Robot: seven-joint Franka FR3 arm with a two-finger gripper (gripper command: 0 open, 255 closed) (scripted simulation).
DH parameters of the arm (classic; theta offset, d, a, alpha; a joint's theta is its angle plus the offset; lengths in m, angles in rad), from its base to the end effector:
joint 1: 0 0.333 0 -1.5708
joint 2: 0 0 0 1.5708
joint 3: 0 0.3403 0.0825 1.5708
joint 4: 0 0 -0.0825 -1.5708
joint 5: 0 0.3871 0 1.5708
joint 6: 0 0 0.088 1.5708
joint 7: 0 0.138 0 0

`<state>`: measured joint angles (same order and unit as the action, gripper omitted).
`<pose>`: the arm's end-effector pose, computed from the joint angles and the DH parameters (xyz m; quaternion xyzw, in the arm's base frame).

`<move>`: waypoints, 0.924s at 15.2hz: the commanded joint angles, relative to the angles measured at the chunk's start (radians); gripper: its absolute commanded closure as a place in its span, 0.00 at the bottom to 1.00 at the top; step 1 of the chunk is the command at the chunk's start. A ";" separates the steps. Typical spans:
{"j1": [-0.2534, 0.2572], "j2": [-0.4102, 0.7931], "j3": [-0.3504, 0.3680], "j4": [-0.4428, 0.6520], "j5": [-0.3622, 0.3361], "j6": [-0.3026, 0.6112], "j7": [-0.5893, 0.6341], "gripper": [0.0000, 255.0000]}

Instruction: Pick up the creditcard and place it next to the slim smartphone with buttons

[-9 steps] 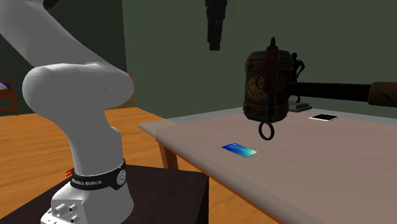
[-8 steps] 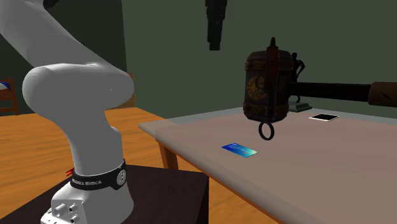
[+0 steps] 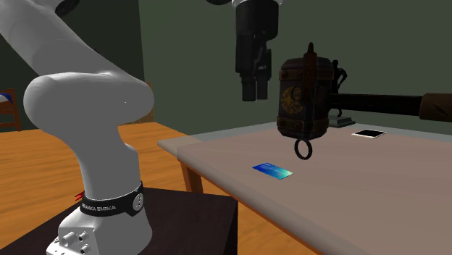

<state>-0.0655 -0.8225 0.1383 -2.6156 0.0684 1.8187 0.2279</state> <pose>0.2940 0.0313 0.4817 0.9941 -0.1068 0.0129 0.0158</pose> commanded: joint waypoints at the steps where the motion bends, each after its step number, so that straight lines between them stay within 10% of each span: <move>1: -0.016 0.023 0.056 -0.039 0.027 0.082 0.114 0.00; 10: -0.147 0.291 0.339 -0.099 0.067 0.474 0.627 0.00; 14: -0.159 0.329 0.354 -0.118 0.059 0.530 0.640 0.00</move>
<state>-0.2205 -0.5073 0.4851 -2.7257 0.1298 2.3262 0.8594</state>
